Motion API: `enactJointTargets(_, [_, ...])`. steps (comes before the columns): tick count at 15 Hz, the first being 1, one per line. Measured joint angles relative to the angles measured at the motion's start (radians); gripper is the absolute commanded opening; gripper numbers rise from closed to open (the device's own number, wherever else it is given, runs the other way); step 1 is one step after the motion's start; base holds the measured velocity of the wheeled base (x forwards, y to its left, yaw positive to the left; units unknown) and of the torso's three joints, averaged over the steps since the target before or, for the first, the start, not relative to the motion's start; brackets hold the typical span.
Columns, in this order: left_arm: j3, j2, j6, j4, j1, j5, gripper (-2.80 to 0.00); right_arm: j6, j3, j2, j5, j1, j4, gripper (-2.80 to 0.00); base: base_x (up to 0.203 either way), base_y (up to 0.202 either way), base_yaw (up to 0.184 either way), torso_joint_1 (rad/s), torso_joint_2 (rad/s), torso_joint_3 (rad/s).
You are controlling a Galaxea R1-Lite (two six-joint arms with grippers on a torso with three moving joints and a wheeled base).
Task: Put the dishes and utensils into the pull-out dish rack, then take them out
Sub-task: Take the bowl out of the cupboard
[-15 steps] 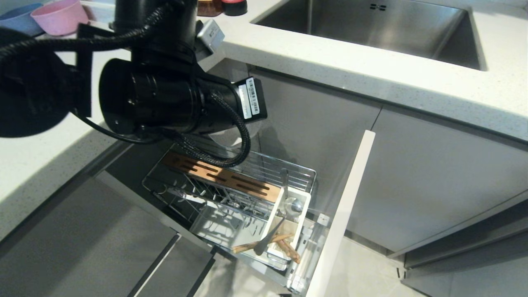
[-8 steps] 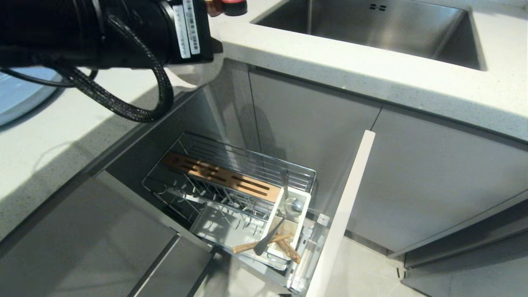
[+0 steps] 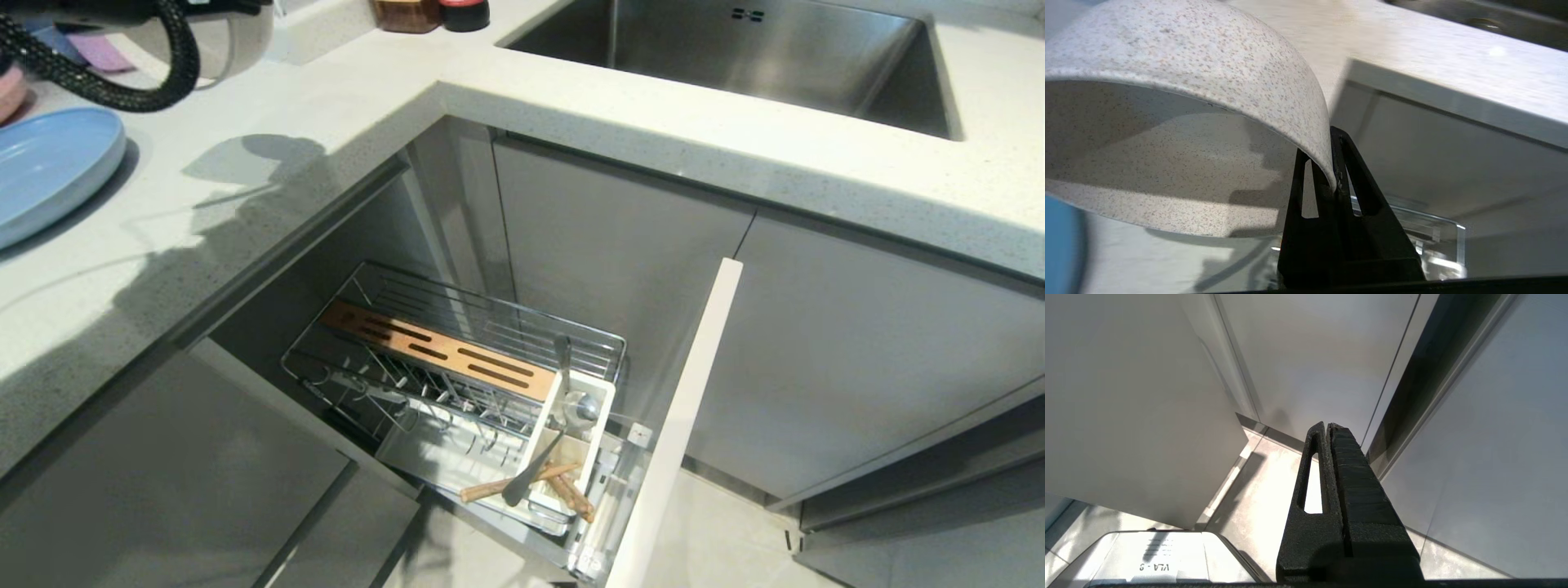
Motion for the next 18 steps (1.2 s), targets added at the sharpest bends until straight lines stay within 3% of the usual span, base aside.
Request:
enactJointTargets(4, [-0.011,-0.051,0.009,0.051,0.197,-0.031,-2.8,0.0,0.0,0.0,0.0,0.0,0.0,-2.8,0.0,0.0,0.0,0.0,0.0,0.0])
enactJointTargets(11, [0.036,-0.214,0.001,0.202,0.653,-0.217,-2.8,0.0,0.0,0.0,0.0,0.0,0.0,-2.8,0.0,0.0,0.0,0.0,0.0,0.0])
enactJointTargets(13, [0.079,-0.251,0.002,0.209,0.809,-0.293,-2.8,0.0,0.0,0.0,0.0,0.0,0.0,-2.8,0.0,0.0,0.0,0.0,0.0,0.0])
enactJointTargets(15, [0.133,-0.287,0.003,0.251,0.951,-0.422,-2.8,0.0,0.0,0.0,0.0,0.0,0.0,-2.8,0.0,0.0,0.0,0.0,0.0,0.0])
enactJointTargets(18, [0.091,-0.307,0.004,0.488,1.024,-0.542,-2.8,0.0,0.0,0.0,0.0,0.0,0.0,-2.8,0.0,0.0,0.0,0.0,0.0,0.0])
